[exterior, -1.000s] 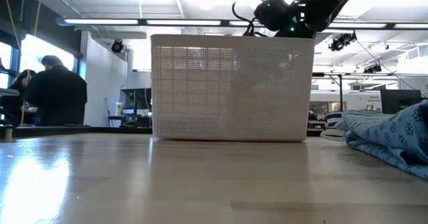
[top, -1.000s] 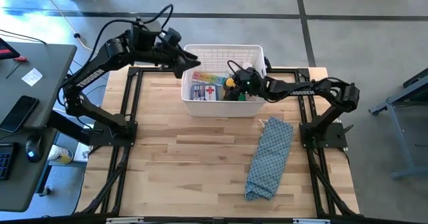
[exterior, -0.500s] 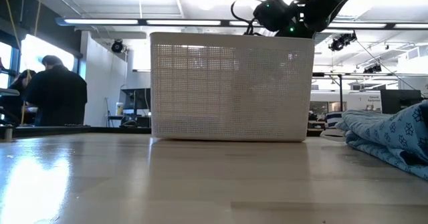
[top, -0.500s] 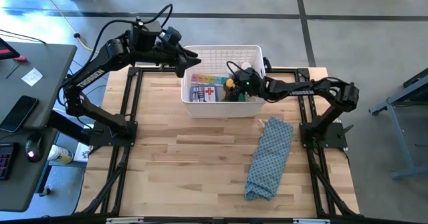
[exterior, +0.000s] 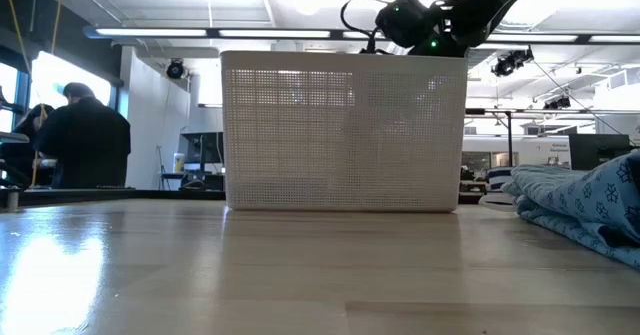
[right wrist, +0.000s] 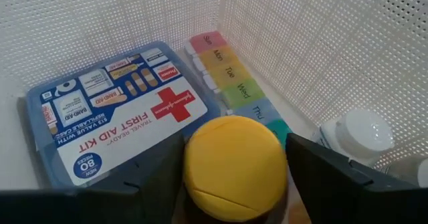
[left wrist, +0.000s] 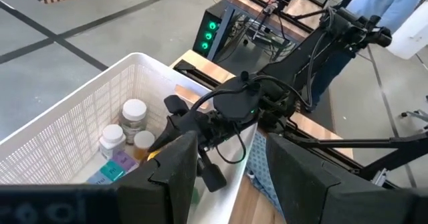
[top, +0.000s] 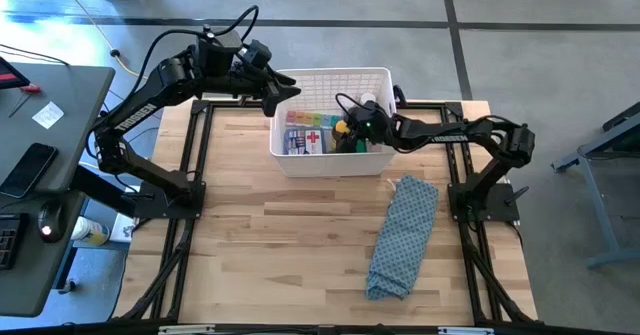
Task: Pick & place medical supplies in basket/bin
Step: Put the yellow pill bottle into the white bin, then adjust the white bin
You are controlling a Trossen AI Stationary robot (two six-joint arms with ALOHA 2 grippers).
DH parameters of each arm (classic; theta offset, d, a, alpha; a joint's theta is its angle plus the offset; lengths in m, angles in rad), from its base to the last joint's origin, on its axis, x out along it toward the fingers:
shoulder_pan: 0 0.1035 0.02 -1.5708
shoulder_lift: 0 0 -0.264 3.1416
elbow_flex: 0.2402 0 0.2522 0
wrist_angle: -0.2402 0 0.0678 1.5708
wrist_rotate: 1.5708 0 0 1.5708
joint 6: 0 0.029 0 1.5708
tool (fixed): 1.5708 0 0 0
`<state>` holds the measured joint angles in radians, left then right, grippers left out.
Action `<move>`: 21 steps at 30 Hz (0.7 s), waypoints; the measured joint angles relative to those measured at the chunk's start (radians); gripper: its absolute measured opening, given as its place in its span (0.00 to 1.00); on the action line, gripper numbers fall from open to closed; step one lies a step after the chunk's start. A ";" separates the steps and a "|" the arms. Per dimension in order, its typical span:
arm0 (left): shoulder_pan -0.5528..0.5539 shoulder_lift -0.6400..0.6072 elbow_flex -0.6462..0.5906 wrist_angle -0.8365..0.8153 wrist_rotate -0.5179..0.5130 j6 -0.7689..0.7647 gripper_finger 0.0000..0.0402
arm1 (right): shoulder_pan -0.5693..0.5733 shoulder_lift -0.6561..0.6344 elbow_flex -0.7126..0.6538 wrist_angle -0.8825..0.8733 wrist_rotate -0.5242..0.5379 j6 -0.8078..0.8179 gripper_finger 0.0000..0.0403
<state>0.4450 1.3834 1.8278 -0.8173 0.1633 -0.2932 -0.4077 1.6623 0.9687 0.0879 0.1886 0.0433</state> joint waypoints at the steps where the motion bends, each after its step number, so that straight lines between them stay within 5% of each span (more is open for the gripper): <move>1: 0.000 0.000 0.000 0.000 0.005 0.000 0.53 | -0.001 0.000 0.001 -0.005 0.001 0.000 0.62; 12: 0.000 -0.010 0.000 -0.047 0.047 0.000 0.53 | -0.003 -0.049 -0.005 0.007 0.084 0.001 0.64; 21: 0.000 -0.089 0.000 -0.095 -0.085 0.106 0.53 | 0.002 -0.190 -0.004 -0.024 0.049 0.106 0.64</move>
<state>0.4447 1.2941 1.8275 -0.9127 0.0780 -0.1868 -0.4059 1.4721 0.9651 0.0638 0.2380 0.1493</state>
